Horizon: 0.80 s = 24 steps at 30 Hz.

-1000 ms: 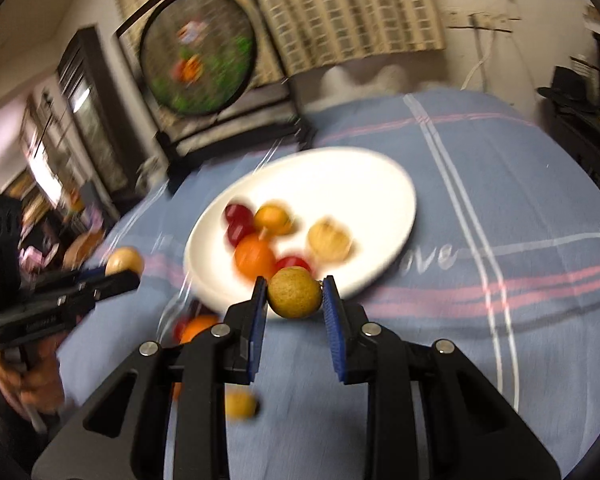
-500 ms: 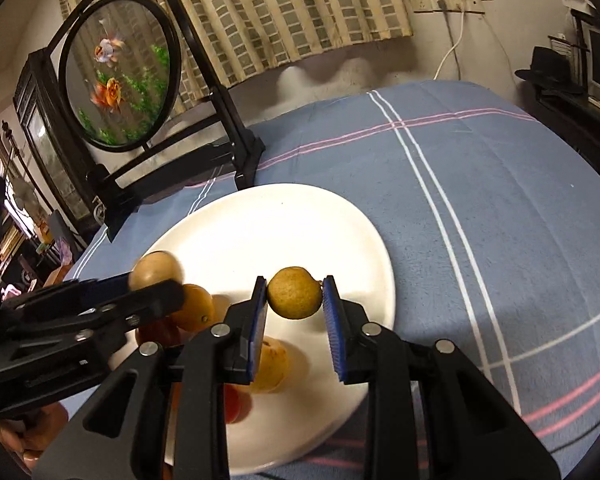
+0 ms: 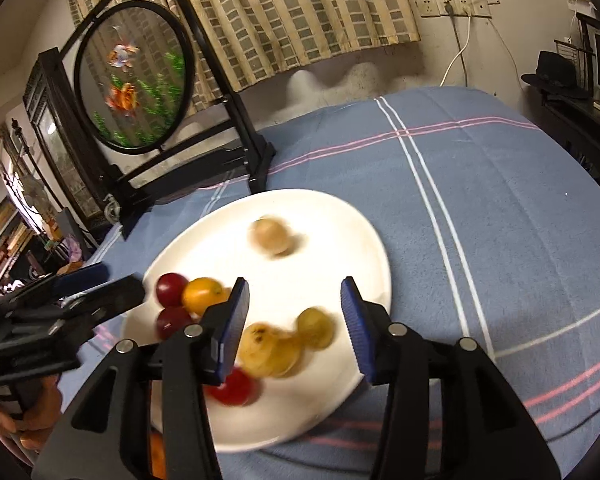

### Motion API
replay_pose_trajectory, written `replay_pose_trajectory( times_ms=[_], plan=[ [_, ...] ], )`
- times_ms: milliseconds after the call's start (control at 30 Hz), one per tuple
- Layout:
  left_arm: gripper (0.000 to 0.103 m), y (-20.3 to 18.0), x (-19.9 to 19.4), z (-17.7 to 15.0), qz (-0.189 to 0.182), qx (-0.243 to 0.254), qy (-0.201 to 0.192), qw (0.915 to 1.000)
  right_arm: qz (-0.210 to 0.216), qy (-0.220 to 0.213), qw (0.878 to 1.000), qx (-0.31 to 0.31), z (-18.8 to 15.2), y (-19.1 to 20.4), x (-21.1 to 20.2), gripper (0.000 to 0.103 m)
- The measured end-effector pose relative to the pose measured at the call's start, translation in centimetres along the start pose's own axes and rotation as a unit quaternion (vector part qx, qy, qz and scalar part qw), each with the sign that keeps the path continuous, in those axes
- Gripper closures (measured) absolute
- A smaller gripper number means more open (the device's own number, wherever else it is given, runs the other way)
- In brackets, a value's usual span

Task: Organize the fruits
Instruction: 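Carry the yellow fruit and potato onto the white plate and open both tools, then grasp the greenish-yellow fruit with the right tool while the left tool grasps a mandarin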

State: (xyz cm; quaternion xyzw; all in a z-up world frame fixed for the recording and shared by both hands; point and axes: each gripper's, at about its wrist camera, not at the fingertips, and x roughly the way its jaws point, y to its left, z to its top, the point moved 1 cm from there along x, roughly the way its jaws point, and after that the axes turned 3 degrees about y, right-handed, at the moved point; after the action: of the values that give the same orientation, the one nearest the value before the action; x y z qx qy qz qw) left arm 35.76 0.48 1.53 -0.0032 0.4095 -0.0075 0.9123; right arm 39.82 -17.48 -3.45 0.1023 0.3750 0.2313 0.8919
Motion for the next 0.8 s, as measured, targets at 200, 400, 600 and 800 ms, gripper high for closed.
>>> replay_pose_trajectory(
  times_ms=[200,400,600,800],
  plan=[
    [0.010,2.3,-5.3,-6.0,0.009,-0.016,-0.021,0.9996,0.014,0.031,0.998,-0.044,-2.7,2.6,-2.2,0.055],
    [0.010,2.8,-8.9,-13.0,-0.039,-0.015,-0.040,0.9983,0.037,0.045,0.988,-0.145,-7.9,5.4,-5.3,0.055],
    [0.009,2.0,-8.8,-15.9,-0.028,0.012,-0.030,0.9991,0.019,0.092,0.976,-0.196,-11.3,6.3,-5.4,0.055],
    [0.006,2.7,-8.3,-16.0,0.009,-0.007,-0.028,0.9995,0.033,0.112,0.973,-0.198,-12.0,6.9,-5.2,0.055]
  ],
)
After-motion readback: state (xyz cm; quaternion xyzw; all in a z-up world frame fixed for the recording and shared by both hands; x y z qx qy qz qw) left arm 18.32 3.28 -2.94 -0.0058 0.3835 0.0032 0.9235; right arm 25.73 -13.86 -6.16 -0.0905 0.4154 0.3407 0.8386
